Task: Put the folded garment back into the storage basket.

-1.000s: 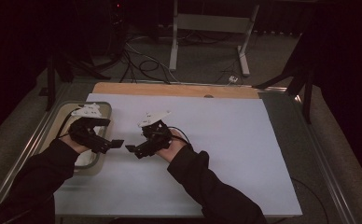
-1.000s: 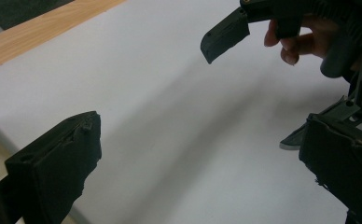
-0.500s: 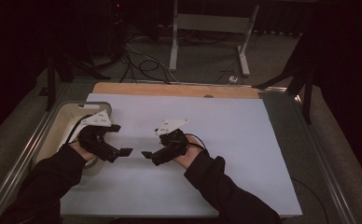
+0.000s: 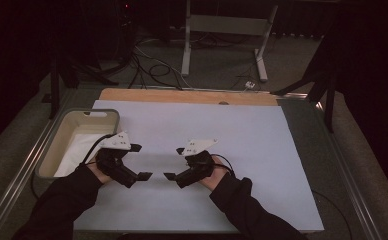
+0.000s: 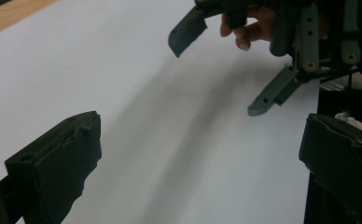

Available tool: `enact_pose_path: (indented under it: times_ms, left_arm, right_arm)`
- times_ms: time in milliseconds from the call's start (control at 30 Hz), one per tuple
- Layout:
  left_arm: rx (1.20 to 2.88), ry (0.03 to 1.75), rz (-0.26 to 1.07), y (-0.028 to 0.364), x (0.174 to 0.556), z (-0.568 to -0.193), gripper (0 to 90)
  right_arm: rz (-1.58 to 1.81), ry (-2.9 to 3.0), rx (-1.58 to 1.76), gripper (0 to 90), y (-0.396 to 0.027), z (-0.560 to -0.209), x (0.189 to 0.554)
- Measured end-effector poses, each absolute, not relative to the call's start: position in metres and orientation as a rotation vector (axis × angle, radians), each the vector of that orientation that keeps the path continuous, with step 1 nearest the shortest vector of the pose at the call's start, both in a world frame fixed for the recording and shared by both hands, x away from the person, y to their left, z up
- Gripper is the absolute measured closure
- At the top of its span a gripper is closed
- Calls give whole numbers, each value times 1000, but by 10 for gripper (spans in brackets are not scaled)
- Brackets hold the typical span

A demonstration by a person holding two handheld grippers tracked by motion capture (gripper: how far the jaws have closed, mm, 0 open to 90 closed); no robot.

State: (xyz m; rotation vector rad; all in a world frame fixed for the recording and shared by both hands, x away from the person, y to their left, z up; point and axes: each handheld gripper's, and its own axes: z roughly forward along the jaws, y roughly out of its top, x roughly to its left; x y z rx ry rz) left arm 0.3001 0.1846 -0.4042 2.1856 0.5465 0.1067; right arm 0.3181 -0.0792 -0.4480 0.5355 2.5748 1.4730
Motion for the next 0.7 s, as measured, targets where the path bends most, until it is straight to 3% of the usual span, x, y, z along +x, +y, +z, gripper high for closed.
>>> enact_pose_path:
  times_ms: [700]
  left_arm:
    - [2222,484,93,170,279,-433,0]
  right_arm:
    - [1476,2622,547,101,-104,-484,303]
